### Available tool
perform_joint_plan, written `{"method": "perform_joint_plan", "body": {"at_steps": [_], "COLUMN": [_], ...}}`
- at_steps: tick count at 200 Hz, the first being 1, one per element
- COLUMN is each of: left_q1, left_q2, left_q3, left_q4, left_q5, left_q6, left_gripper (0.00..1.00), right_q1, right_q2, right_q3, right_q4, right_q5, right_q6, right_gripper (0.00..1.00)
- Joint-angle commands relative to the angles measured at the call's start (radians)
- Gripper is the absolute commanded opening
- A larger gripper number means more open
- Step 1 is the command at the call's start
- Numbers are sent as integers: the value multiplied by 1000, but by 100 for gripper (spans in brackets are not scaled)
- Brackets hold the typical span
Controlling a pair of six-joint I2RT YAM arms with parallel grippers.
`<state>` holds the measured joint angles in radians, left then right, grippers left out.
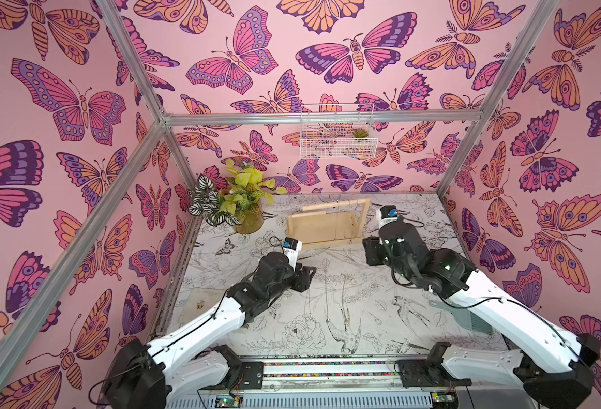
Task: Take the necklace off the jewelry display stand
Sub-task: Adjust the stand at the center of the board.
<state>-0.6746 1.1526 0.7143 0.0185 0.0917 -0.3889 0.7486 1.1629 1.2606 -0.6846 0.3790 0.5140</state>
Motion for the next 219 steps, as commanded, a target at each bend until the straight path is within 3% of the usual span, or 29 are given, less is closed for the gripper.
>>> {"method": "perform_joint_plan", "body": {"at_steps": [1, 32, 46, 78, 135, 187, 219], "left_q1": [14, 11, 1, -90, -120, -131, -132], "left_q2": [153, 366, 461, 600, 709, 675, 606], "left_q3": [80, 104, 163, 264, 380, 340, 274], "left_q4": [146, 571, 657, 769, 778, 762, 721], "left_q5": [77, 25, -1, -271, -530, -523, -518], "left_q6": [105, 146, 172, 333, 345, 358, 326], "left_gripper": [61, 63, 62, 63, 60, 60, 60], "right_q1": [-135, -294, -318, -338, -387, -393, -394], "right_q2": [33, 173, 213, 231, 351, 451, 513], "right_q3": [-66, -85, -84, -128, -155, -126, -56], "right_q4": [93, 243, 273, 330, 491, 618, 617], "right_q5": [-130, -307, -345, -367, -397, -391, -323], "right_q6": [-128, -122, -116, -116, -104, -138, -161], "right_gripper": [36, 35, 34, 34, 33, 48, 48]}}
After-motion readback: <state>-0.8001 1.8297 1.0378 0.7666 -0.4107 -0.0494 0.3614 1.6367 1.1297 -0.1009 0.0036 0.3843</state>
